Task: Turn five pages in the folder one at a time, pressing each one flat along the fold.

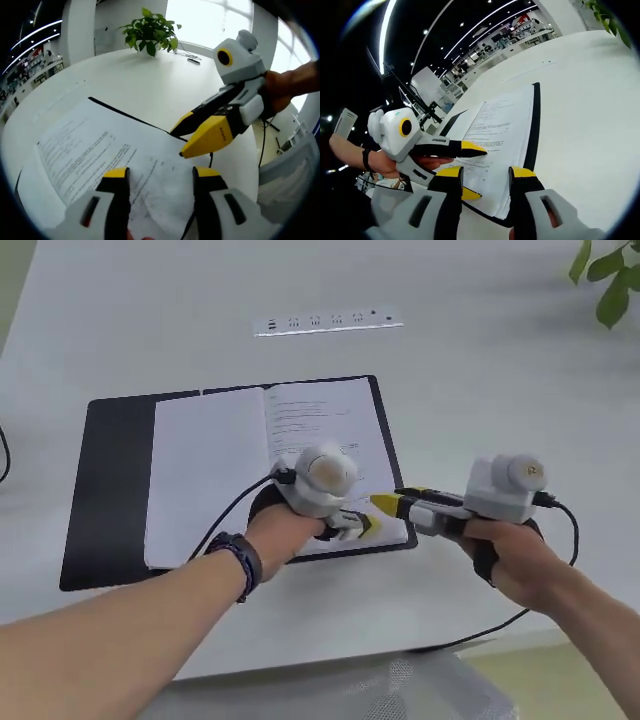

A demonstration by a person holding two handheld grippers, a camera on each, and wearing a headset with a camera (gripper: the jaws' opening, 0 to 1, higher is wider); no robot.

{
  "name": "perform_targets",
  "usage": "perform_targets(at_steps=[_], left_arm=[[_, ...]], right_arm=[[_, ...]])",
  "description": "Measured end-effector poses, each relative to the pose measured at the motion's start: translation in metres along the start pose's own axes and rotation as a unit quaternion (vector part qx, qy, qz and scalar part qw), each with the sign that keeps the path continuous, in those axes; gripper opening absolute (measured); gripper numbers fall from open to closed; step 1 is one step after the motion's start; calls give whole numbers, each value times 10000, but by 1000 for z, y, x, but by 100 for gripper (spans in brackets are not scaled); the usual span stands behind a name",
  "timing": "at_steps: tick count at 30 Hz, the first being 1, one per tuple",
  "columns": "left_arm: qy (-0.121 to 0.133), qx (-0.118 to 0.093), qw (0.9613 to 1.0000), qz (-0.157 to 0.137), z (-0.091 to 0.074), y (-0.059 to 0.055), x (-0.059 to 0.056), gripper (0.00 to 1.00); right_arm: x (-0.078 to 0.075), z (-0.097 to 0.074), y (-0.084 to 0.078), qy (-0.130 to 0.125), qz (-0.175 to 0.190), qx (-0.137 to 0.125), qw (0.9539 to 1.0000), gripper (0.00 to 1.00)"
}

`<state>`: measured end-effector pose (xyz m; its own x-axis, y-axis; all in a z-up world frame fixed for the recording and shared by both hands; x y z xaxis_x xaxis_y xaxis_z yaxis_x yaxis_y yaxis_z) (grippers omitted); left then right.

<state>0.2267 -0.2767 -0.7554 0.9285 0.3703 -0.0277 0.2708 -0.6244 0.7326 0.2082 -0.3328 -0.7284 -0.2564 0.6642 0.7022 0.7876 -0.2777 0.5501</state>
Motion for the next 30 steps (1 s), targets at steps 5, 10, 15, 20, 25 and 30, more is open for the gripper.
perform_targets(at_steps=[5,10,15,20,25,30], left_arm=[[14,-19,10000,-56,-6,-4,-1,50],[40,-79,9999,-98,-14,-5,-1,52],[99,-146,9997,-148,-24,-4,0,55],[228,-150,9993,-250,-33,-7,5,58],[363,-218,9986,-328,-48,-11,12,59],[607,-372,9961,-527,-68,-18,25,59]], right_arm=[[1,-1,-8,1,35,25,10000,28],[2,-3,-7,-83,14,-54,10000,18],[2,-1,-2,-163,-31,-129,9998,3],[7,1,1,-169,-82,-171,9997,2],[12,4,4,-167,-100,-225,9996,1],[23,7,8,-141,-80,-305,9994,0]])
Point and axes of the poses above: the centre of the closed fingertips' face, and the gripper's own axes: z roughly forward along the fingers, x roughly to its left, y roughly out of its top, the point moved 3 cm from there along -z, roughly backward along the fingers, and after that the axes turned 9 degrees about z, right-handed, at the moved point
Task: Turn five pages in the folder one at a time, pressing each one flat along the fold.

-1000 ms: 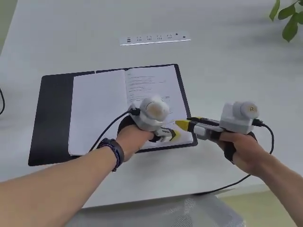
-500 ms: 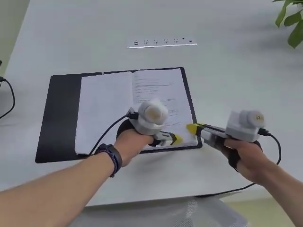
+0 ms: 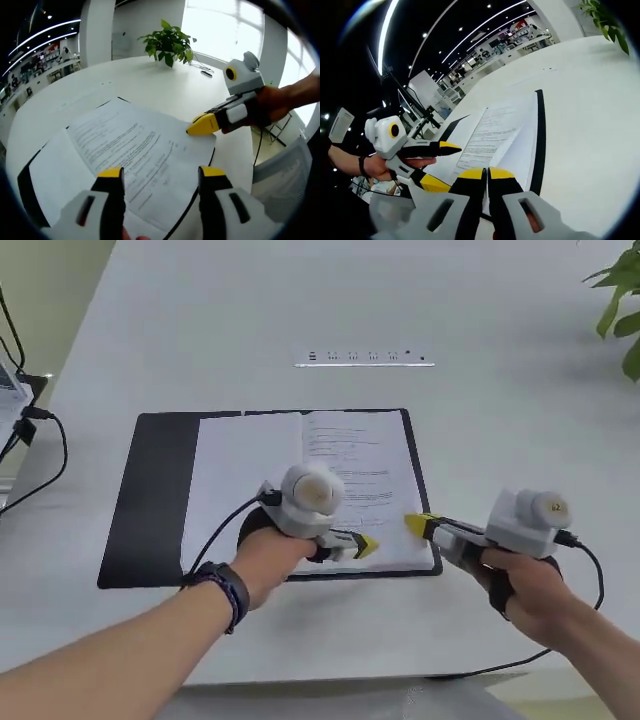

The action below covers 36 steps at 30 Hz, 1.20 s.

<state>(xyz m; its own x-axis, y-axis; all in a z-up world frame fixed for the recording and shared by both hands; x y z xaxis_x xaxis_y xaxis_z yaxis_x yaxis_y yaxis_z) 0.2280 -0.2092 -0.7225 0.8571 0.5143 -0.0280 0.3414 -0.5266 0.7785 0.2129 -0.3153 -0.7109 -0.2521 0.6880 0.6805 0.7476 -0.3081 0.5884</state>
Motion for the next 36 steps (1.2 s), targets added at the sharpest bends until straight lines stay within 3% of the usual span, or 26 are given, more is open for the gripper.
perform_targets(at_steps=[13,18,23,36], left_arm=[[464,-51,9987,-197,-49,-28,31,60],[616,-92,9978,-217,-67,-35,40,61],[795,-148,9964,-245,-88,-41,53,62],[1233,-273,9907,-506,-135,-63,72,65]], right_arm=[[30,18,6,178,-35,-117,9998,0],[42,27,9,271,-137,-100,9995,0],[44,35,12,364,-237,-48,9990,0],[72,65,4,658,-350,51,9972,0]])
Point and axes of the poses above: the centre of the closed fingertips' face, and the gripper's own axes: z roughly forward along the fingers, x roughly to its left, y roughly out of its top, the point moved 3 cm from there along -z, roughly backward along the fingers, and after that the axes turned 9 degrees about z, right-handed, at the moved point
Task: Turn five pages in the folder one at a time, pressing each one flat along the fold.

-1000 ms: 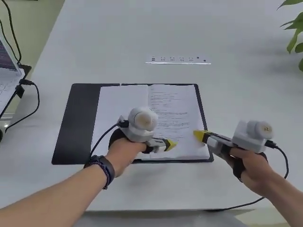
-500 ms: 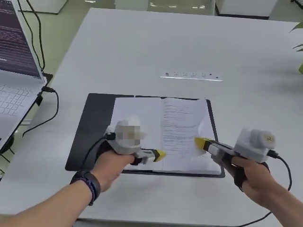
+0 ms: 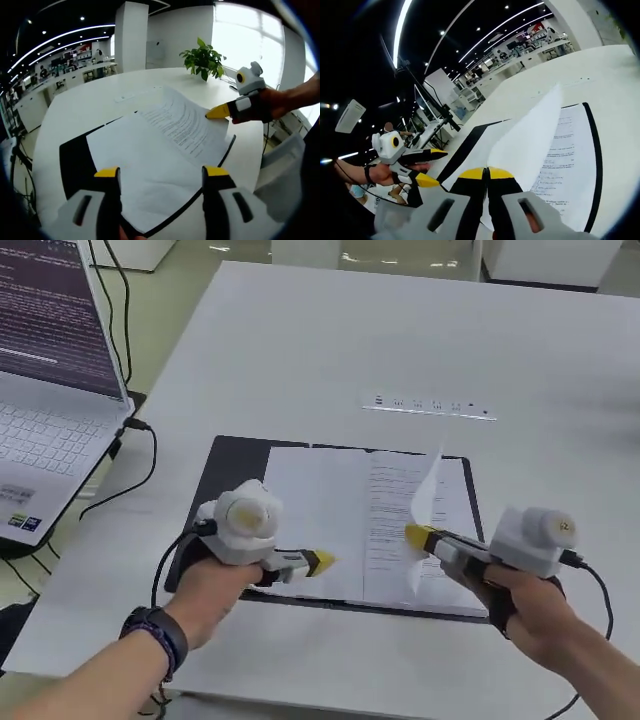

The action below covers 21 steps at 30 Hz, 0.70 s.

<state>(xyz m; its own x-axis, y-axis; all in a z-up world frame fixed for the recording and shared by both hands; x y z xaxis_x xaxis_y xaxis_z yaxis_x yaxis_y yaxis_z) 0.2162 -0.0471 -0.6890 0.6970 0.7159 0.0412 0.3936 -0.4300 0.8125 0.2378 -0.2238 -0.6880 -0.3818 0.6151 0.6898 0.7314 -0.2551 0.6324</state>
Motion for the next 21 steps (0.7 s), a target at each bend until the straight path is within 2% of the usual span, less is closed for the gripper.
perform_targets(at_steps=[6,9,13,21], left_arm=[[126,-16,9999,-86,-18,-9,13,67],[163,-20,9998,-140,-25,-14,18,67],[253,26,9994,-233,-37,-28,25,67],[380,45,9983,-438,-56,-49,34,69]], right_arm=[[15,16,-7,116,24,34,9999,0],[25,23,-15,194,-78,190,9996,0],[34,33,-22,266,-51,241,9993,0],[52,53,-28,405,-70,380,9984,0]])
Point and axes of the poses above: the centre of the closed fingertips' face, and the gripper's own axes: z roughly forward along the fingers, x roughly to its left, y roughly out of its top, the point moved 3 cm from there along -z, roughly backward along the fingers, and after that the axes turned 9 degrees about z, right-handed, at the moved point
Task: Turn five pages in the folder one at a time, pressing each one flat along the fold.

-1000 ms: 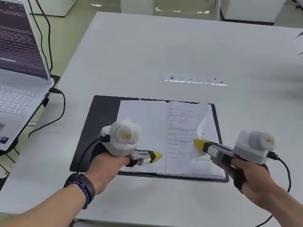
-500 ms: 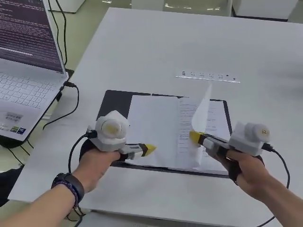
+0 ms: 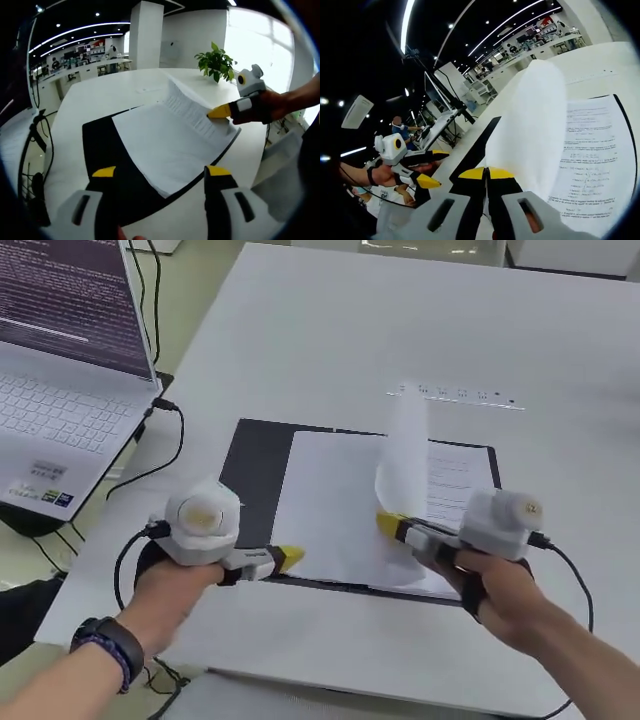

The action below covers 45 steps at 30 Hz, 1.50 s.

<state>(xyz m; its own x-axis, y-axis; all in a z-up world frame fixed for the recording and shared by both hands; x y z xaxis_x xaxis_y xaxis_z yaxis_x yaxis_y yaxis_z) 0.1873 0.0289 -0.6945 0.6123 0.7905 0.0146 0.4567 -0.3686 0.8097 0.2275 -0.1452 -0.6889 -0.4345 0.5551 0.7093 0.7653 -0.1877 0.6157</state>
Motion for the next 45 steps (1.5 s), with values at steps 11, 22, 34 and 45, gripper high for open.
perform_targets(at_steps=[11,22,34,45], left_arm=[[53,-78,9999,-79,-16,-8,4,71],[76,-117,9999,-99,-26,-12,8,71],[102,-136,9997,-148,-38,-19,7,71],[105,-150,9994,-290,-39,-29,3,71]], right_arm=[[19,29,-9,190,14,177,9997,0],[29,55,-26,288,48,470,9985,0],[33,79,-46,335,149,789,9962,0],[34,101,-56,322,321,985,9941,0]])
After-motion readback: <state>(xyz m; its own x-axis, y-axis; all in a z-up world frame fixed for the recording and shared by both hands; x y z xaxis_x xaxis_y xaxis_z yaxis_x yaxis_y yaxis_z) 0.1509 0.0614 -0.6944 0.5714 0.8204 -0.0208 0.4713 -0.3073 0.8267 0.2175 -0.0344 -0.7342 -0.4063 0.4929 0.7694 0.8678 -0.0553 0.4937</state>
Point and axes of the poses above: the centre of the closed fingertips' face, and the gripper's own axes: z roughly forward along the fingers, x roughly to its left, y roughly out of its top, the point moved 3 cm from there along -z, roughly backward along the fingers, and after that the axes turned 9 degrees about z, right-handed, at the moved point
